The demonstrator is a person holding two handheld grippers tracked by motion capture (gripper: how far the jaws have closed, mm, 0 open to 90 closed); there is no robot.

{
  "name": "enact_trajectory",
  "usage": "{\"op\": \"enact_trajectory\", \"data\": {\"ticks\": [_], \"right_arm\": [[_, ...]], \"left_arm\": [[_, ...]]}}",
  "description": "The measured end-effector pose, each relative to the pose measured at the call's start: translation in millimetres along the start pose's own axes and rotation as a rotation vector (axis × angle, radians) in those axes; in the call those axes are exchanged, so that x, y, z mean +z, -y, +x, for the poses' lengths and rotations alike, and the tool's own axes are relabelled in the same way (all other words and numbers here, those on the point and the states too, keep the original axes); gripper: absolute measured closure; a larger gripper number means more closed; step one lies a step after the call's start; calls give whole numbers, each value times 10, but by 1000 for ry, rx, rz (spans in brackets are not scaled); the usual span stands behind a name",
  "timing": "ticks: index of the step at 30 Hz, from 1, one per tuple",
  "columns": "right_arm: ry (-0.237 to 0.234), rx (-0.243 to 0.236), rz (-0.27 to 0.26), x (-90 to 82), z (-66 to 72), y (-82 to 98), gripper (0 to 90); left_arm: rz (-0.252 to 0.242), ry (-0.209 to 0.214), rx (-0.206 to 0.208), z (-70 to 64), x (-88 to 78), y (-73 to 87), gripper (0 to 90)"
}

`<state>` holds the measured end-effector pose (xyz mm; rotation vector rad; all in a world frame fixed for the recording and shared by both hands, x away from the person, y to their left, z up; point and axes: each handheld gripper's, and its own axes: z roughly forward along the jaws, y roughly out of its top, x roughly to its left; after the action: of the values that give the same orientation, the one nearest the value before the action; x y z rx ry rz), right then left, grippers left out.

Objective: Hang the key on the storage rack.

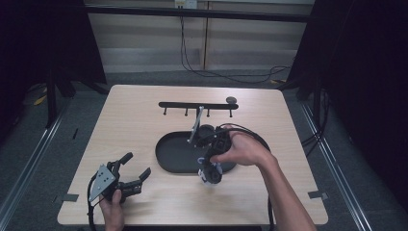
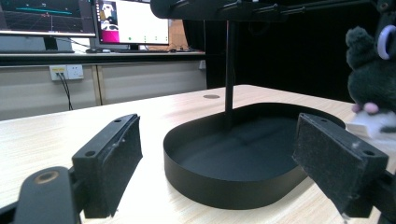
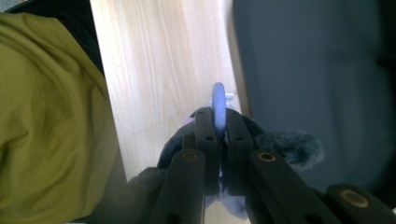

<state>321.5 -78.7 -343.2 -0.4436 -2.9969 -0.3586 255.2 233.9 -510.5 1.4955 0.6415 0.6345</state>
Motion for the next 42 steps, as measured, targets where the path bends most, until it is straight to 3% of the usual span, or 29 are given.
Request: {"op": "enact_trajectory", "data": {"ticks": [11,20,42], "right_arm": [[47,8,38,-214,-119,-64,873],[79,8,62,-293,-183,-115,873],[113,65,31,-542,-497,-133,873]], "left_arm": [[0,1,0,0,0,0,153],[-1,1,0,0,0,0,153],[0,1,0,0,0,0,153]]}}
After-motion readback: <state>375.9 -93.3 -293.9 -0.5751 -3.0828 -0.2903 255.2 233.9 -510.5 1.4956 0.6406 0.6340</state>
